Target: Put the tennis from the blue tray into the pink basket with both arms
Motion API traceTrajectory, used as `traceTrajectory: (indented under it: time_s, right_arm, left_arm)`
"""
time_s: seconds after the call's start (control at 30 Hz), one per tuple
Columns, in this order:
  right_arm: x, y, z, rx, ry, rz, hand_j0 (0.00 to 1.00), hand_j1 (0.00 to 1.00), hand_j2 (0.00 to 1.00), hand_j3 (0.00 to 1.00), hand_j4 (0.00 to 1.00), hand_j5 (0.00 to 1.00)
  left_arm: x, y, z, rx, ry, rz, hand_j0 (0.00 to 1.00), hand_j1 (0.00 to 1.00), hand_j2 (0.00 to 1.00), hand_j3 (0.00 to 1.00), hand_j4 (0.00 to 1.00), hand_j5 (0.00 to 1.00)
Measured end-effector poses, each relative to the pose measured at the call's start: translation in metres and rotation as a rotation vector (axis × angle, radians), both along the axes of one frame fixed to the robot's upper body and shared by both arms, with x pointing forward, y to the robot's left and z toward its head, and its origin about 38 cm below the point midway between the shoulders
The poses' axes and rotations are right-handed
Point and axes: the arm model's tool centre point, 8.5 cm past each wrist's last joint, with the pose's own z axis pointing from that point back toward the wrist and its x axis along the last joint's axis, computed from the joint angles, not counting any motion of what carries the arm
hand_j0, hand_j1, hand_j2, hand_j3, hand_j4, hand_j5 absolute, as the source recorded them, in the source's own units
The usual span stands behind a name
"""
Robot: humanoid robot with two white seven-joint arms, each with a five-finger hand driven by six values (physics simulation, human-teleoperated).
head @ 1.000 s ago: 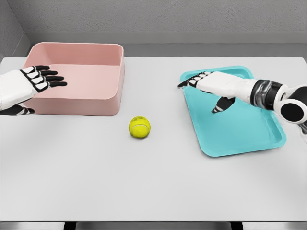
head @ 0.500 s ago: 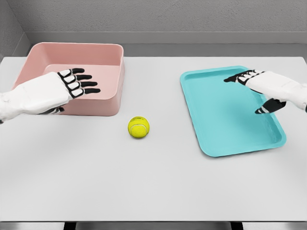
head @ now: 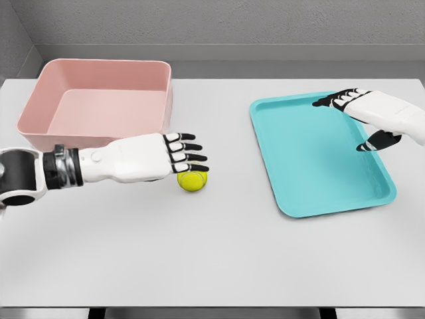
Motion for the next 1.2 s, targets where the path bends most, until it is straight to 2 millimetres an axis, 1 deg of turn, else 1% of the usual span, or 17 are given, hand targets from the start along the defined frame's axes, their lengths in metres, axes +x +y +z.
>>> traceTrajectory:
  time_s: [0.03, 0.1, 0.2, 0.27, 0.43, 0.5, 0.6, 0.73, 0.77, 0.87, 0.97, 1.2]
  right_arm:
    - [0.0, 0.0, 0.0, 0.0, -0.001, 0.0, 1.0, 1.0, 1.0, 1.0, 1.0, 1.0]
    - [0.0, 0.001, 0.001, 0.003, -0.004, 0.003, 1.0, 1.0, 1.0, 1.0, 1.0, 1.0]
    - [0.0, 0.002, 0.001, 0.006, -0.007, 0.006, 1.0, 1.0, 1.0, 1.0, 1.0, 1.0]
    - [0.0, 0.003, 0.001, 0.007, -0.007, 0.007, 1.0, 1.0, 1.0, 1.0, 1.0, 1.0]
    - [0.0, 0.003, 0.001, 0.009, -0.008, 0.007, 1.0, 1.0, 1.0, 1.0, 1.0, 1.0]
    - [0.0, 0.003, 0.001, 0.009, -0.008, 0.008, 1.0, 1.0, 1.0, 1.0, 1.0, 1.0]
    - [-0.001, 0.003, 0.001, 0.01, -0.006, 0.008, 1.0, 1.0, 1.0, 1.0, 1.0, 1.0]
    - [0.003, 0.005, 0.01, 0.012, -0.03, 0.011, 1.0, 1.0, 1.0, 1.0, 1.0, 1.0]
    - [0.002, 0.005, 0.009, 0.012, -0.028, 0.011, 1.0, 1.0, 1.0, 1.0, 1.0, 1.0]
    - [0.002, 0.005, 0.008, 0.013, -0.026, 0.011, 1.0, 1.0, 1.0, 1.0, 1.0, 1.0]
    - [0.002, 0.005, 0.007, 0.014, -0.023, 0.01, 1.0, 1.0, 1.0, 1.0, 1.0, 1.0]
    - [0.002, 0.004, 0.008, 0.015, -0.024, 0.008, 1.0, 1.0, 1.0, 1.0, 1.0, 1.0]
  left_arm:
    - [-0.001, -0.004, -0.003, 0.002, 0.008, -0.009, 1.0, 1.0, 1.0, 1.0, 1.0, 1.0]
    - [0.005, -0.011, 0.005, 0.016, -0.026, -0.027, 1.0, 1.0, 1.0, 1.0, 1.0, 1.0]
    - [0.007, -0.021, -0.003, 0.034, -0.023, -0.044, 1.0, 1.0, 1.0, 1.0, 1.0, 1.0]
    - [0.013, -0.025, 0.0, 0.04, -0.034, -0.047, 1.0, 1.0, 1.0, 1.0, 1.0, 1.0]
    - [0.02, -0.026, -0.009, 0.054, -0.013, -0.032, 1.0, 1.0, 1.0, 1.0, 1.0, 1.0]
    - [0.028, -0.028, -0.007, 0.07, -0.02, -0.026, 1.0, 1.0, 1.0, 1.0, 1.0, 1.0]
    - [0.032, -0.029, -0.016, 0.099, -0.002, -0.019, 1.0, 1.0, 1.0, 1.0, 1.0, 1.0]
    - [0.035, -0.029, -0.022, 0.14, -0.016, -0.013, 1.0, 1.0, 1.0, 1.0, 1.0, 1.0]
    - [0.036, -0.028, -0.023, 0.148, -0.02, -0.013, 1.0, 1.0, 1.0, 1.0, 1.0, 1.0]
    - [0.04, -0.028, -0.017, 0.193, -0.042, -0.008, 1.0, 1.0, 1.0, 1.0, 1.0, 1.0]
    - [0.041, -0.028, -0.017, 0.233, -0.046, -0.005, 1.0, 1.0, 1.0, 1.0, 1.0, 1.0]
    - [0.035, -0.038, -0.018, 0.268, -0.049, -0.033, 1.0, 1.0, 1.0, 1.0, 1.0, 1.0]
